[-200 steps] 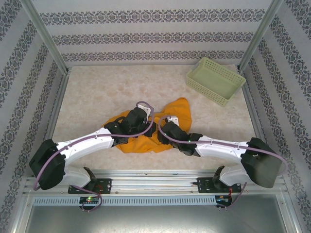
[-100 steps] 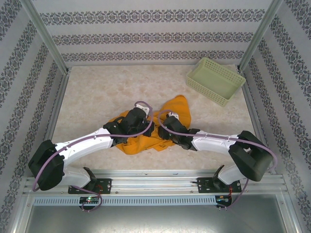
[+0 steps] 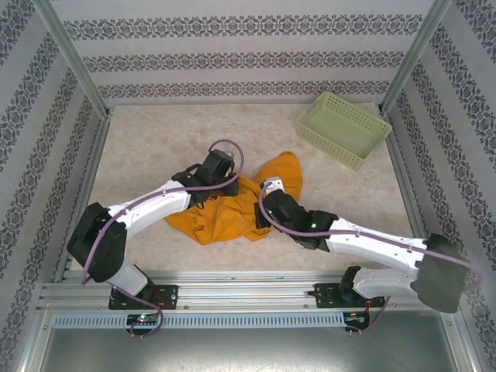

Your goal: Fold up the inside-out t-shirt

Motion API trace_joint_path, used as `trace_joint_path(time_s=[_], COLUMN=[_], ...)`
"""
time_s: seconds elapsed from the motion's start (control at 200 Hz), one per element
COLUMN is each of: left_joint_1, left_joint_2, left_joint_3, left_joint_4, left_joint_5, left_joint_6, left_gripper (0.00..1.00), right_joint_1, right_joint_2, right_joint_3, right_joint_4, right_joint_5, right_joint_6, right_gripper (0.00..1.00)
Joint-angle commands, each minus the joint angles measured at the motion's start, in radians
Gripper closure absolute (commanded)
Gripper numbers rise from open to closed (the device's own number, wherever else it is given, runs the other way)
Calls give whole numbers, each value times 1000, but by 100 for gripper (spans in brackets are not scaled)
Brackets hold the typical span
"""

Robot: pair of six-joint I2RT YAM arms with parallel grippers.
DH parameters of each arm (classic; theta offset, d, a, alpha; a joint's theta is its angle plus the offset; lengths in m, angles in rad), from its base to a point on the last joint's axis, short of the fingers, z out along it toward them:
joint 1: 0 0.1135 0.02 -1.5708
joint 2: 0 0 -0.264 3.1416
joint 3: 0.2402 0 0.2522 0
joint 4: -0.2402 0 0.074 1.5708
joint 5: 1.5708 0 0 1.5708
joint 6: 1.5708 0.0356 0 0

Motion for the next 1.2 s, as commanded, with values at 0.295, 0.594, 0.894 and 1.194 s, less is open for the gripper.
trace_joint_path(time_s=[0.295,0.594,0.894,1.194], left_joint_1=[-48,-63,-151,-187], left_joint_2=[-192,-348,-379,-381], left_joint_3=[-175,-351,-292,-324], left_joint_4=[-90,-49,-109,-38], left_joint_5=[47,55,-110,-71], left_joint_6=[-27,-101,-74,-108], left_gripper=[49,39,39,39], right_joint_1=[119,166,-5,-46], right_joint_2=[0,138,13,189], right_joint_3=[-136,-125,-128,-18], right_joint_4=[113,149,172,111], right_joint_5=[53,-72,-99,-94], right_joint_6=[9,92,146,182], right_gripper=[100,62,64,72])
